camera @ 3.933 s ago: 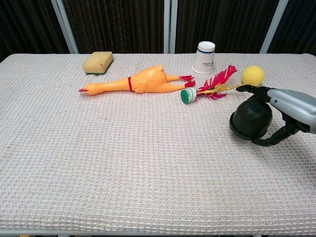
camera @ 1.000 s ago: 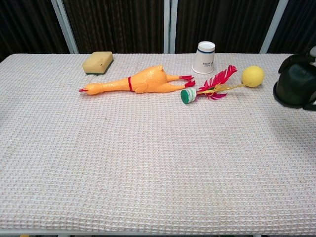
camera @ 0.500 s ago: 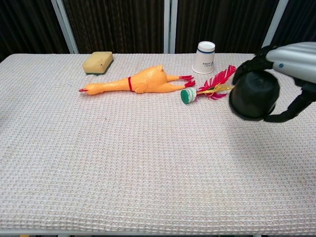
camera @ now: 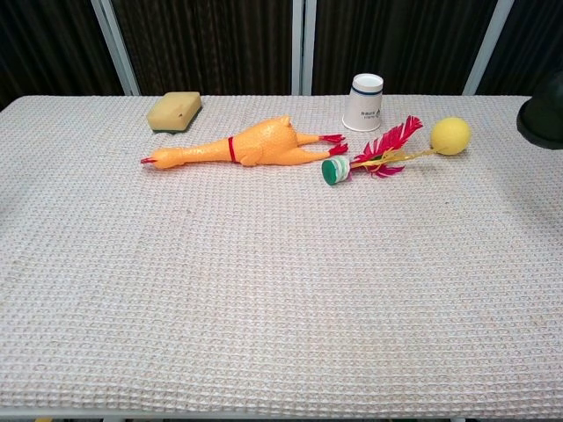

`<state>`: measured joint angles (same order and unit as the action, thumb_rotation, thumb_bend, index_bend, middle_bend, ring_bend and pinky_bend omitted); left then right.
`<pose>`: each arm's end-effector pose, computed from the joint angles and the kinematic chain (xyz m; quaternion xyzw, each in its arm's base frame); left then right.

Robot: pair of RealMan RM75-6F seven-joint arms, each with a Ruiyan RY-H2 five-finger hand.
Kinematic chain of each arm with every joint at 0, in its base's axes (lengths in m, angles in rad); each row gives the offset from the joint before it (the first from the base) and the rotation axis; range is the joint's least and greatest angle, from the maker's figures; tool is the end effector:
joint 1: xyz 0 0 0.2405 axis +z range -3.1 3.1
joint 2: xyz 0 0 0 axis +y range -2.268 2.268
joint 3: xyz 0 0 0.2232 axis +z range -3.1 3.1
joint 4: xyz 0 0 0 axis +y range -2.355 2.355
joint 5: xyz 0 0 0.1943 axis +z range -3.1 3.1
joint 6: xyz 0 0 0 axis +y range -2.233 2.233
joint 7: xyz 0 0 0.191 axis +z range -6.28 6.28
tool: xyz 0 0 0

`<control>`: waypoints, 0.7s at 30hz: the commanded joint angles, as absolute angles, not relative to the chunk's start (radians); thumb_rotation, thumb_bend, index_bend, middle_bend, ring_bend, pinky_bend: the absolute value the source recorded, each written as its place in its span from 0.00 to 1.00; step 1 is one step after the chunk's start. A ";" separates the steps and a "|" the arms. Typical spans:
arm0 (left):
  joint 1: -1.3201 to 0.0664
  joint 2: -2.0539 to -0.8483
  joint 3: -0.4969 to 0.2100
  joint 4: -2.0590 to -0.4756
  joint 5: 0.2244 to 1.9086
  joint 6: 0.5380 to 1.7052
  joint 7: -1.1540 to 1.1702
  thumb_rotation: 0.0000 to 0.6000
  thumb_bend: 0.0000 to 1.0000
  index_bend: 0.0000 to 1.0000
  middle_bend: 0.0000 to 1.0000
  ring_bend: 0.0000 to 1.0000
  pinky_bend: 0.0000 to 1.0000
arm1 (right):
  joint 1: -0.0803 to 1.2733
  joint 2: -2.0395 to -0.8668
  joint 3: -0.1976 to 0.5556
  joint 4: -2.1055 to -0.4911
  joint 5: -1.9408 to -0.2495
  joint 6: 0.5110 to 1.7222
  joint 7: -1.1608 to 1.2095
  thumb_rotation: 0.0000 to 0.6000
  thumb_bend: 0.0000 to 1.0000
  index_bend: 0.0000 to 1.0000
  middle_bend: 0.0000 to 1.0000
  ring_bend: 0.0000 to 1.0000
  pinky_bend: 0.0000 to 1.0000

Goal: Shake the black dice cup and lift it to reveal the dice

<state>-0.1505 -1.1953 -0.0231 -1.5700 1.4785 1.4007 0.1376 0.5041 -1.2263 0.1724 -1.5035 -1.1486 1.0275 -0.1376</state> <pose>-0.2731 0.2362 0.1220 -0.6430 -0.3715 -0.3413 0.5762 -0.2368 -0.3548 0.1023 0.6538 -0.4157 0.3346 0.5365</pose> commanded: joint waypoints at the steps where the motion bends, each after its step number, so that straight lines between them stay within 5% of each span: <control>1: -0.148 -1.195 -0.022 -1.571 1.478 1.403 0.140 1.00 0.12 0.08 0.06 0.00 0.11 | 0.531 -1.264 0.158 -1.584 -1.279 0.968 -0.070 1.00 0.19 0.30 0.45 0.13 0.00; 9: -0.144 -1.186 -0.015 -1.569 1.478 1.400 0.136 1.00 0.12 0.08 0.06 0.00 0.11 | 0.605 -1.407 0.148 -1.650 -1.362 0.932 -0.060 1.00 0.19 0.30 0.45 0.13 0.00; 21: -0.142 -1.197 -0.010 -1.544 1.486 1.399 0.107 1.00 0.12 0.08 0.06 0.00 0.11 | 0.464 -1.196 0.151 -1.577 -1.280 1.073 -0.014 1.00 0.19 0.30 0.45 0.13 0.00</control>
<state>-0.1420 -1.1965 -0.0100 -1.5437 1.4861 1.3997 0.1072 0.4664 -1.1978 0.1585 -1.5672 -1.2617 1.0693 -0.0092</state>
